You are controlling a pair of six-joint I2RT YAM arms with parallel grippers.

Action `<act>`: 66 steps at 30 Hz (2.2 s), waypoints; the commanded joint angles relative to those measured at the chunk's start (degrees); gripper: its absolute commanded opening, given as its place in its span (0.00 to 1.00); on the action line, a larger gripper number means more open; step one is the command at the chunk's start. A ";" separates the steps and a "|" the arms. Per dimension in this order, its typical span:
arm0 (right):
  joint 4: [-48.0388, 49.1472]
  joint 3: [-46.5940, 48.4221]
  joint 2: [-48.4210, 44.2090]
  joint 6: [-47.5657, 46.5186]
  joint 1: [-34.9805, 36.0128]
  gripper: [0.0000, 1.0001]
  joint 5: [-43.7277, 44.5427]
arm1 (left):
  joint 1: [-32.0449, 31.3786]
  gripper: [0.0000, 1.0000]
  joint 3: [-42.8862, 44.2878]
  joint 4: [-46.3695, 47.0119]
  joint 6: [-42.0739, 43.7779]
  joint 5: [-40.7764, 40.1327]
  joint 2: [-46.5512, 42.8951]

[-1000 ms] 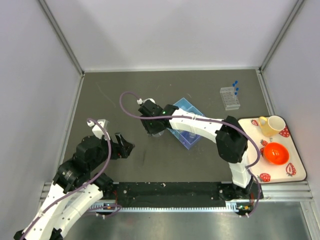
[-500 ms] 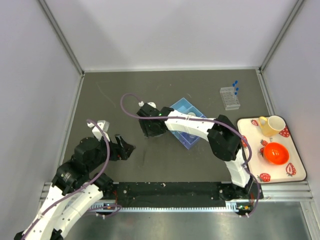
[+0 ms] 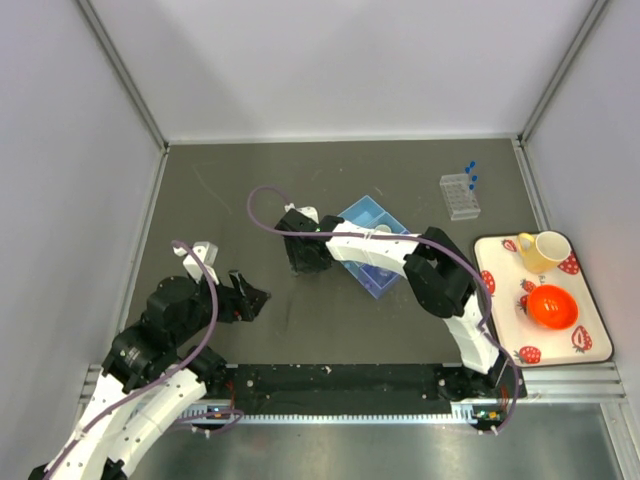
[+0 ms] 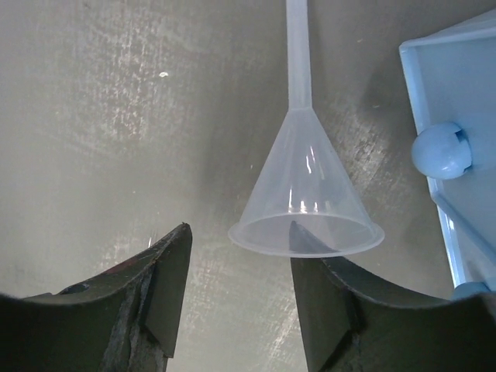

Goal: Organize the chemistry lab equipment

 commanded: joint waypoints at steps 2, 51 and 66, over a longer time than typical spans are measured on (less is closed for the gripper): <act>1.85 2.50 0.70 1.49 -0.48 0.50 3.60 | 0.08 0.90 1.64 0.96 0.85 0.78 -0.72; -3.60 -3.21 -17.74 -15.47 5.50 0.00 6.41 | 0.08 0.90 2.78 2.99 0.76 1.14 2.62; -5.18 -11.47 -24.96 -19.51 -0.47 0.00 20.92 | 0.08 0.89 2.43 3.77 0.41 1.40 2.97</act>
